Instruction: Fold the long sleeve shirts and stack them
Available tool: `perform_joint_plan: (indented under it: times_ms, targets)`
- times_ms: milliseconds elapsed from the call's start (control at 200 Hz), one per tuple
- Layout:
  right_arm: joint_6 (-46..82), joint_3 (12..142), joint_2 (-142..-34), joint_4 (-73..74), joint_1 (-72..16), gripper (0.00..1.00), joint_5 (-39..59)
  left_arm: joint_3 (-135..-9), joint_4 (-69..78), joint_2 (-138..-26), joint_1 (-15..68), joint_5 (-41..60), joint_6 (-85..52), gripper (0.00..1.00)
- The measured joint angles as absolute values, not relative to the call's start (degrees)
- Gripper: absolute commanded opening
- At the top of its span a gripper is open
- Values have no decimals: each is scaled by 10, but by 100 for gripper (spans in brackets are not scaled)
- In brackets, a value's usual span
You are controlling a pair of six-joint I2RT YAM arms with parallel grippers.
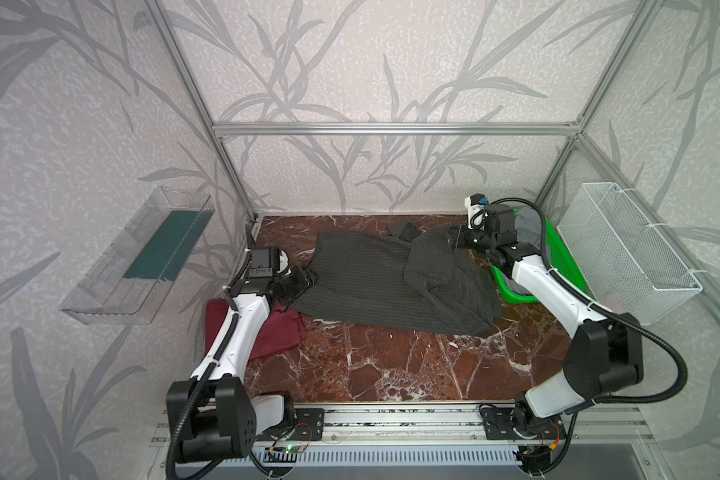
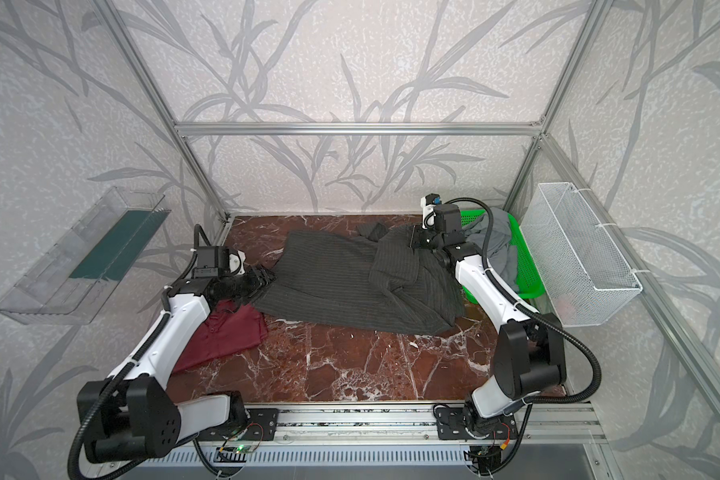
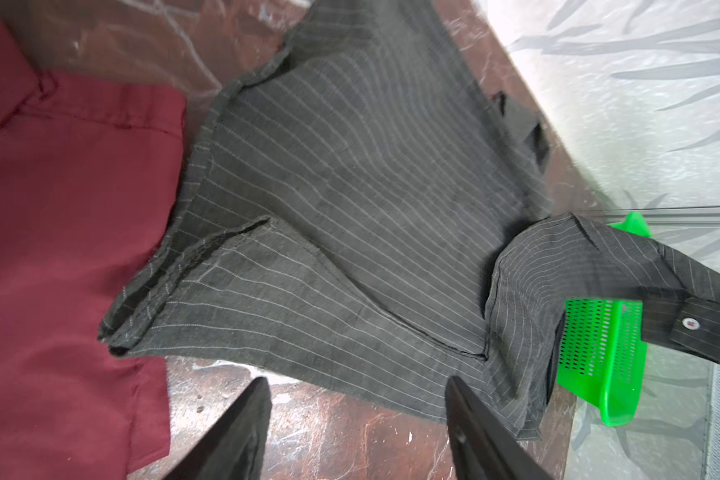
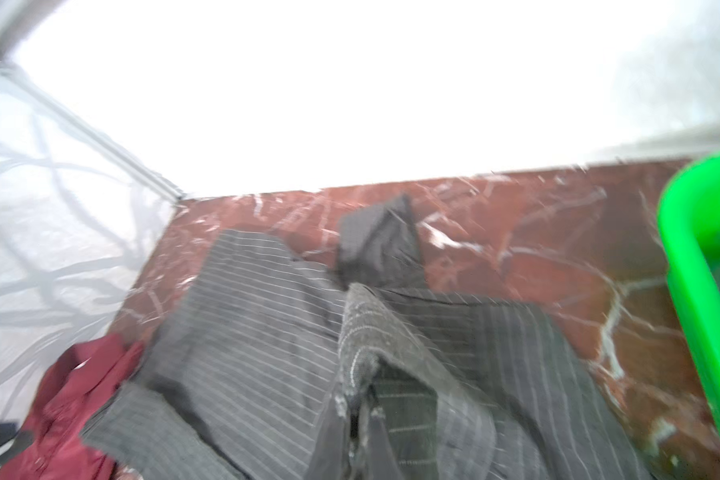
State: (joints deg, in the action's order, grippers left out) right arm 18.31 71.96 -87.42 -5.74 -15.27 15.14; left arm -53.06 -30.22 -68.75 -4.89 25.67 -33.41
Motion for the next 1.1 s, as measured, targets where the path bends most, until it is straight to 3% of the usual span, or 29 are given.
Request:
perform_joint_plan:
  times_ms: [295, 485, 620, 905, 1100]
  targets:
    - [112, 772, -792, -108, -264, 0, 180, -489, -298, -559, -49, 192, -332, 67]
    - [31, 816, -749, -145, -393, 0, 182, -489, -300, -532, -50, 155, -330, 67]
    - [-6, 835, -733, -171, -427, 0, 165, -486, -300, -530, -50, 145, -330, 67]
    - [-7, 862, -752, -255, -432, 0, 42, -482, -300, -530, -49, 147, -330, 67]
    - [-5, 937, -830, -333, -426, 0, -138, -476, -286, -544, -50, 179, -330, 68]
